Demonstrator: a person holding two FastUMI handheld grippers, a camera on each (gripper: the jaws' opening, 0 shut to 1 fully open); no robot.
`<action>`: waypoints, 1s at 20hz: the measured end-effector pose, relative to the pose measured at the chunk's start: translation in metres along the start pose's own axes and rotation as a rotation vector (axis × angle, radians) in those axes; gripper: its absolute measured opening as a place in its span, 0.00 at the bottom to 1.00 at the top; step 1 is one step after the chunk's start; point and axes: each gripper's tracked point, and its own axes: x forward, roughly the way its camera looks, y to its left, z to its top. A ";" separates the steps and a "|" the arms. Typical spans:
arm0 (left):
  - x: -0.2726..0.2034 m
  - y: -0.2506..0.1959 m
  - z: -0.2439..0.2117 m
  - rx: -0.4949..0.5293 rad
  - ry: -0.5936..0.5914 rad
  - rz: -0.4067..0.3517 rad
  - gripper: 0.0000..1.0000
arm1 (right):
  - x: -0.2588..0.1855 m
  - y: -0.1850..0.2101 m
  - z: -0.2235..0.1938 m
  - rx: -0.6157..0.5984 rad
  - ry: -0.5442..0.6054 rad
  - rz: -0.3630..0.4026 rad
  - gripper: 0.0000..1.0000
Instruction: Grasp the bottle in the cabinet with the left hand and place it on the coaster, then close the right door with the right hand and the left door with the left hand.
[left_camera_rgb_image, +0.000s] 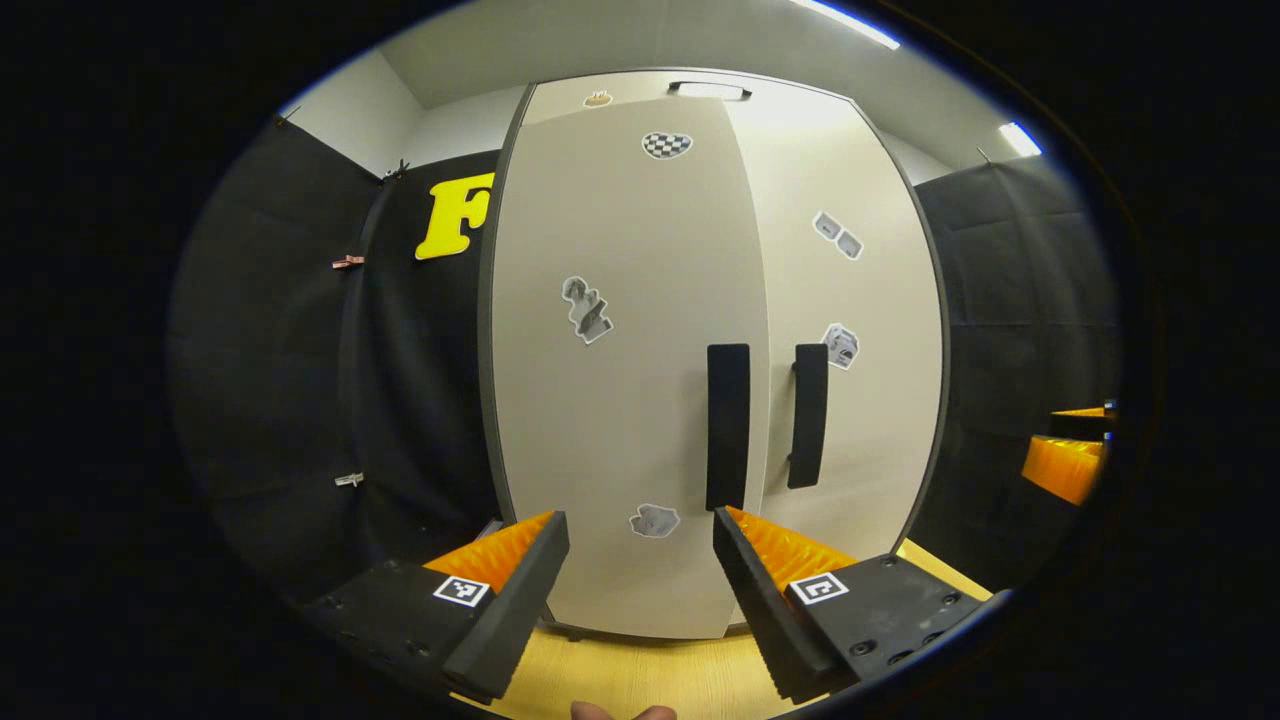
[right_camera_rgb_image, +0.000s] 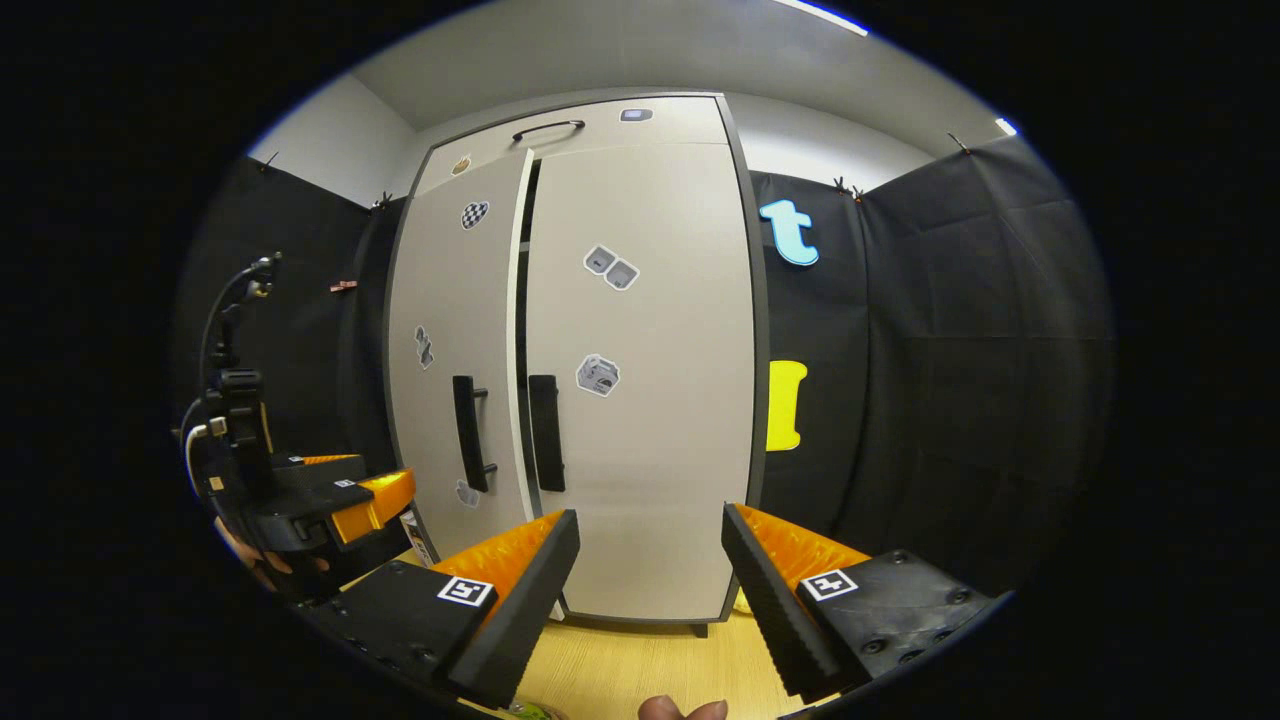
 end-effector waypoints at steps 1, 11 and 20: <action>-0.009 0.000 0.001 0.000 -0.003 -0.005 0.93 | -0.004 0.002 0.000 -0.002 -0.003 0.001 0.96; -0.090 0.023 0.000 -0.016 -0.012 0.025 0.93 | -0.035 0.024 -0.004 -0.009 -0.014 0.013 0.96; -0.127 0.053 -0.011 -0.038 -0.009 0.065 0.93 | -0.056 0.031 -0.010 -0.014 -0.022 0.005 0.96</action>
